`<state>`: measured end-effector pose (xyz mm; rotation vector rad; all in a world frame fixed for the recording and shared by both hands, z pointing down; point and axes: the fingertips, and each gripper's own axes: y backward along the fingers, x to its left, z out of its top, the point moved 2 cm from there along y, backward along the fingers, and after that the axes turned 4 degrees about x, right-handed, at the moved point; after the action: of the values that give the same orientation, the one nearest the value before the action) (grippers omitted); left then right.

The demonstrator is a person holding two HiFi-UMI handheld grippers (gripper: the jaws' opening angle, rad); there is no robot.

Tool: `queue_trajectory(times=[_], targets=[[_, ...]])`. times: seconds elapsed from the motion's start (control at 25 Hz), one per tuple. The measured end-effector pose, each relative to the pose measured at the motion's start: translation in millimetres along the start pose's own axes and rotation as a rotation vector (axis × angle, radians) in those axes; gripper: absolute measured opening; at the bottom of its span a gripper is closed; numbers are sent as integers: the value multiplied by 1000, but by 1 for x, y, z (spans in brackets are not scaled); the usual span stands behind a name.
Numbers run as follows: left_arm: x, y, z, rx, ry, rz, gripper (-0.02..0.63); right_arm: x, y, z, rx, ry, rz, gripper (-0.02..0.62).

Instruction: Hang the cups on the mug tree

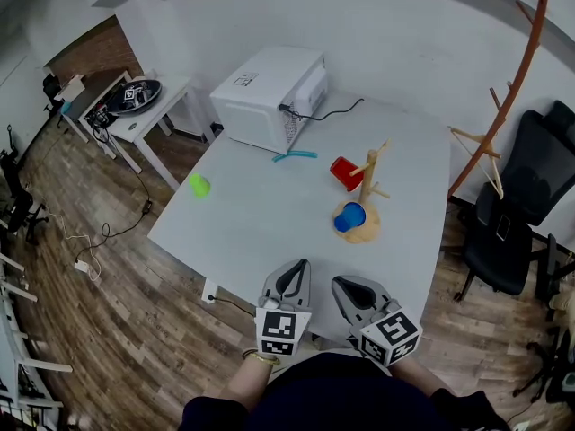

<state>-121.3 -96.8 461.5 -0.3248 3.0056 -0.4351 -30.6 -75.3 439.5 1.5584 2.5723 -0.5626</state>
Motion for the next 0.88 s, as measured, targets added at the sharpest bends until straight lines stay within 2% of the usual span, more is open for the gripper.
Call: queue_trajectory(times=[0.44,0.88], targets=[[19,3,1,-18,4,-1,20,6,-22,3,11,22,13,29],[88,10,-12,9,-6,-3,20,29,-79,8,-14,6,-19,29]])
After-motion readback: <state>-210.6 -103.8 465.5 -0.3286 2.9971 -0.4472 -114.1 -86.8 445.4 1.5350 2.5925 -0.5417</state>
